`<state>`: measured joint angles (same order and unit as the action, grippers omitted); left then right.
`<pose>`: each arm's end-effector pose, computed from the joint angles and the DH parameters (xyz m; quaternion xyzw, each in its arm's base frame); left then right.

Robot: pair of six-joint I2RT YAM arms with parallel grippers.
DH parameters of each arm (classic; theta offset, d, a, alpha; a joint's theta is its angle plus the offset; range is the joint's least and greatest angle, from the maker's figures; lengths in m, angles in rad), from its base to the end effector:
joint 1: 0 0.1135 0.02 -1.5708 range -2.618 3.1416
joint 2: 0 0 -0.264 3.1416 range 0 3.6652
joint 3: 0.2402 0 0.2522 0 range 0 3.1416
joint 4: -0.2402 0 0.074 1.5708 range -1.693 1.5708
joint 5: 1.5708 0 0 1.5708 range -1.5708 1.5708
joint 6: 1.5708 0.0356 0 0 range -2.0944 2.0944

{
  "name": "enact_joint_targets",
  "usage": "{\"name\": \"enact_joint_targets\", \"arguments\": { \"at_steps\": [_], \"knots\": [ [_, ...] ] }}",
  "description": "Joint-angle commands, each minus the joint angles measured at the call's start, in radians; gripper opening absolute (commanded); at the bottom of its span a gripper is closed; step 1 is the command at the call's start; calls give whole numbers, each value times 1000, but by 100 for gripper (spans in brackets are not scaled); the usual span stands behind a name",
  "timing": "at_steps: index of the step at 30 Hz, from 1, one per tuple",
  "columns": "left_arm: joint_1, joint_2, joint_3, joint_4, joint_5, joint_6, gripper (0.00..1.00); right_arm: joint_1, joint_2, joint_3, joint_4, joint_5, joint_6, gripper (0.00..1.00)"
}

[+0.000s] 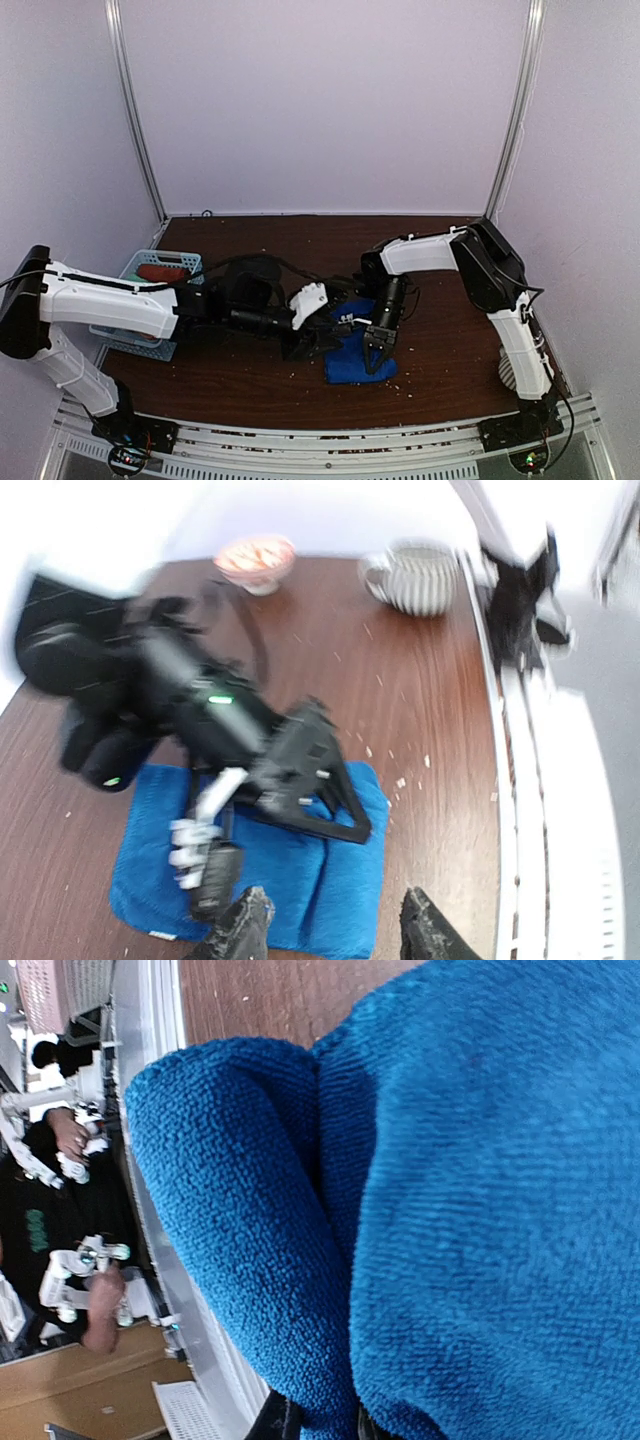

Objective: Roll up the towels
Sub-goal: Roll the towel at the center of the board.

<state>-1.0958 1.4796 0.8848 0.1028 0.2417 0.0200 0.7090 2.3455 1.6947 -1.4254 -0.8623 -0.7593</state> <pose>0.1425 -0.2957 0.2376 0.5035 0.6898 -0.3501 0.3849 0.2776 0.2737 0.1165 0.5117 -0.7230 -0.4102 0.2169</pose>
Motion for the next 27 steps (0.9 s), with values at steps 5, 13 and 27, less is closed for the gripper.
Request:
{"name": "enact_joint_targets", "arguments": {
  "at_steps": [5,13,27],
  "knots": [
    [-108,254,173,-160,-225,207,46,-19,83,23,69,83,-3,8],
    [-143,444,323,-232,-244,287,46,-19,87,17,69,76,-3,8],
    [-142,547,368,-260,-185,234,9,-21,74,8,69,67,-14,11]
  ]
}}
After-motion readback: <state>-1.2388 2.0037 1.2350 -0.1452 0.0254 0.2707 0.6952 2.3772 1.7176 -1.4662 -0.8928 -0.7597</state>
